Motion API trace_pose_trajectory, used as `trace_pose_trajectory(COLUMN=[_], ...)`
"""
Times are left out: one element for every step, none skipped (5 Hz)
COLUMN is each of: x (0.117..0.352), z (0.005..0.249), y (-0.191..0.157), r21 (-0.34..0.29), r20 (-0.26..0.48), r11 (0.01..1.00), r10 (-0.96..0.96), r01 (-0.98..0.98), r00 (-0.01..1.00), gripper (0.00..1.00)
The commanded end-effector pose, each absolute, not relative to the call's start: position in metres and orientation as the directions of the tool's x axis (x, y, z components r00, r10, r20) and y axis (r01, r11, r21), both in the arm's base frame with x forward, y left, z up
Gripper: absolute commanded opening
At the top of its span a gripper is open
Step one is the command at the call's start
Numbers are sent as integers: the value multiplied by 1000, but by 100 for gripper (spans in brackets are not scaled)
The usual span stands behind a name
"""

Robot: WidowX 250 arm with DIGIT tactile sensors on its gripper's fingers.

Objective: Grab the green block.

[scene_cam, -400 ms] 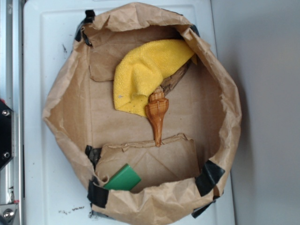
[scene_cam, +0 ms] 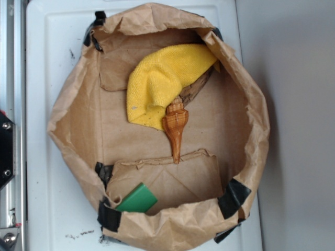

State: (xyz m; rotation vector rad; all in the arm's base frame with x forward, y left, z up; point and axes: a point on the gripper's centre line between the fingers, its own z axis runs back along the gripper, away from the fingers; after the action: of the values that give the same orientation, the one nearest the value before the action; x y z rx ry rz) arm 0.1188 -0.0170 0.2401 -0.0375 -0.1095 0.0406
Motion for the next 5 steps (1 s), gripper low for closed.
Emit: trace_pose_trajectory(x=[214,241,241,241,241], z=[211,184,184,184,184], y=[-12,2,2,2,2], r21=[-80,-27,-27,-27,-27], r20=[114,64,64,64,64], r11=[940,830,830,830,830], r10=[340,558,558,558,558], r01=[-332,-557,-557,-557,-557], r00=[934,828,828,828,828], gripper=[100,100,100,100,100])
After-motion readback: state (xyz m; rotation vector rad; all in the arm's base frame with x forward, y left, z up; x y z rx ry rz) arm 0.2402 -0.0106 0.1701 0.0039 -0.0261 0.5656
